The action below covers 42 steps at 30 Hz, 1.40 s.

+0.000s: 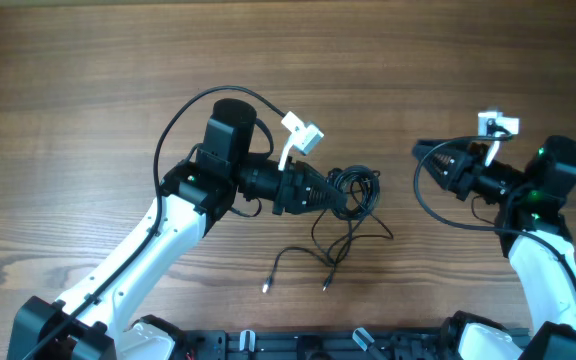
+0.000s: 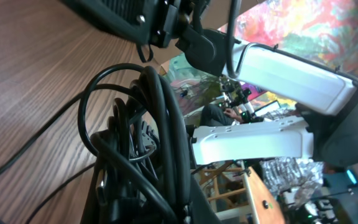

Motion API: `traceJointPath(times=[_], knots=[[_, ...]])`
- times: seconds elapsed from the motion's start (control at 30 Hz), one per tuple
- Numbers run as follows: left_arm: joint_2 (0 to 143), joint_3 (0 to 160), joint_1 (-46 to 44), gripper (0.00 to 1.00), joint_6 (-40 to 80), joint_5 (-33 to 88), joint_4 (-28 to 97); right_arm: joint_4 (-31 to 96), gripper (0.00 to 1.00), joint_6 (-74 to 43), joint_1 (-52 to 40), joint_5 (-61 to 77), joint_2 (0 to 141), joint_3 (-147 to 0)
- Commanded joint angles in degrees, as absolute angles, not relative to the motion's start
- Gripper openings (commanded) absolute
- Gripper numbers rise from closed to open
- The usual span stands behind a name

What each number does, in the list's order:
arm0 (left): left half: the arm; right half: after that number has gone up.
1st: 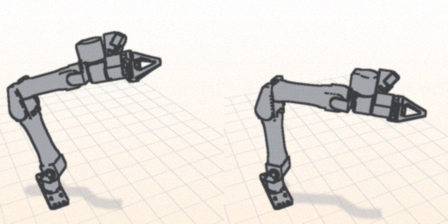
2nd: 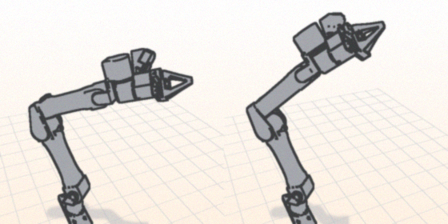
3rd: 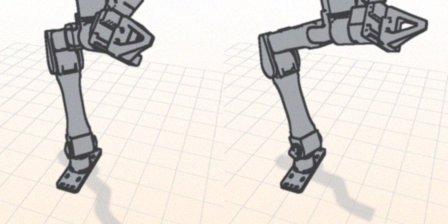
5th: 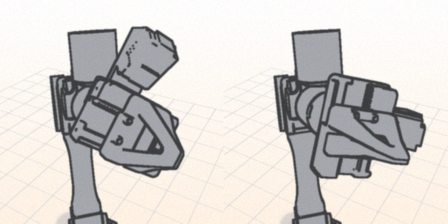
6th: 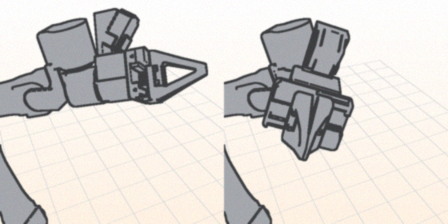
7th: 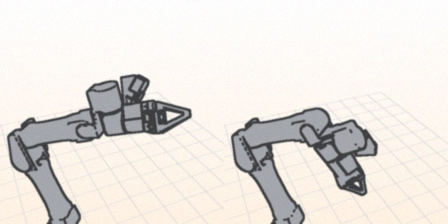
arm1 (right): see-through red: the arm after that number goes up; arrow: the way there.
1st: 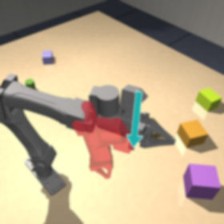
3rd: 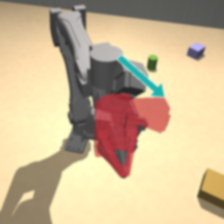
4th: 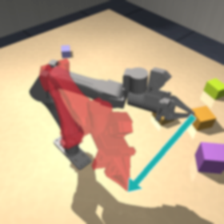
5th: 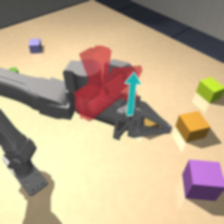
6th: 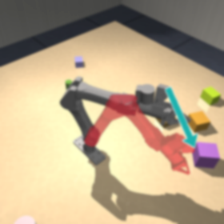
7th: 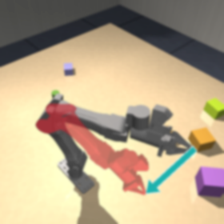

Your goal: Untangle cables

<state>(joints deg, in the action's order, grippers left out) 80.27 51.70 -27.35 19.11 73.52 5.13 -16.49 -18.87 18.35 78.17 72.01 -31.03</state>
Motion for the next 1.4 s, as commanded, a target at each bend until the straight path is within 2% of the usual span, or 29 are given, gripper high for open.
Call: traceJointPath(times=[0.0, 0.17, 0.4, 0.53, 0.63, 0.77, 1.2, 1.3, 1.37], knots=[[80.3, 52.1, -26.9, 0.04, 7.6, 74.7, 5.0, -19.0, 0.51, -30.1, 16.0, 89.8, 71.3, -31.4], [80.3, 52.1, -27.0, 0.04, -0.2, 63.2, 5.2, -26.7, 0.48, -48.9, 15.8, 92.0, 71.2, -31.4], [80.3, 52.1, -28.4, 0.04, -9.3, 53.0, 5.4, -28.3, 0.43, -63.4, 13.4, 90.9, 71.2, -31.4], [80.3, 52.1, -29.5, 0.04, -13.5, 52.6, 5.4, -28.3, 0.42, -64.8, 9.5, 83.7, 71.3, -31.4], [80.3, 52.1, -30.0, 0.04, -13.8, 52.6, 5.4, -28.3, 0.38, -66.4, 6.7, 77.8, 71.3, -31.4], [80.3, 52.1, -30.3, 0.04, -13.8, 52.6, 5.4, -28.3, 0.36, -66.5, 4.4, 72.7, 71.6, -31.4], [80.3, 52.1, -30.4, 0.04, -17.7, 53.9, 5.5, -25.7, 0.30, -65.9, 4.1, 69.0, 71.8, -31.4], [80.3, 52.1, -30.8, 0.04, -19.4, 53.9, 5.6, -25.7, 0.22, -65.9, 3.1, 69.0, 71.8, -31.4], [80.3, 52.1, -31.0, 0.03, -19.6, 53.8, 5.3, -25.6, 0.12, -65.0, 0.9, 69.1, 71.8, -31.4]])
